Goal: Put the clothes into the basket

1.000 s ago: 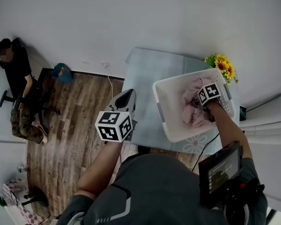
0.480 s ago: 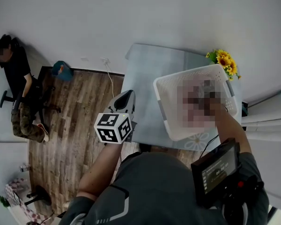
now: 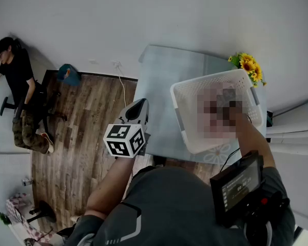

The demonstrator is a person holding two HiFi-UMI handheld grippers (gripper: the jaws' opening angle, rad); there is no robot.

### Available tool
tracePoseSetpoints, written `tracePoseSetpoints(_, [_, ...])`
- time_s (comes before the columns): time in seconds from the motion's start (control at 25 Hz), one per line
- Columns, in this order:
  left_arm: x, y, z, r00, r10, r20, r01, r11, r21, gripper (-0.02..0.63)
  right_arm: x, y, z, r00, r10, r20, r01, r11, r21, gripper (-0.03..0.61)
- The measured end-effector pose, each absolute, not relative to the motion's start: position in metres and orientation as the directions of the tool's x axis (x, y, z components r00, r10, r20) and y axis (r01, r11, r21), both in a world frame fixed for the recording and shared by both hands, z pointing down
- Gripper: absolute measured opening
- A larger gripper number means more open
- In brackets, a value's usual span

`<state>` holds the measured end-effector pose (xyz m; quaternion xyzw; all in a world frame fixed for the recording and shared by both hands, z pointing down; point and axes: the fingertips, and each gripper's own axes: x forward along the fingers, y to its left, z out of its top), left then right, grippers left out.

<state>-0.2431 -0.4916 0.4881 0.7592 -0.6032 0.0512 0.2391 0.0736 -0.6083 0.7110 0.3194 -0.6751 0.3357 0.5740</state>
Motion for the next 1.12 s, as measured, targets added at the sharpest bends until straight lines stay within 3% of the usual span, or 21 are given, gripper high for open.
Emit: tracePoseSetpoints(1.12, [-0.232, -0.427, 0.446, 0.187, -0.931, 0.315, -0.972, -0.128, 0.199, 0.009, 0.073, -0.604, 0.708, -0.181, -0.059, 0.982, -0.802, 0.586, -0.113, 0.385])
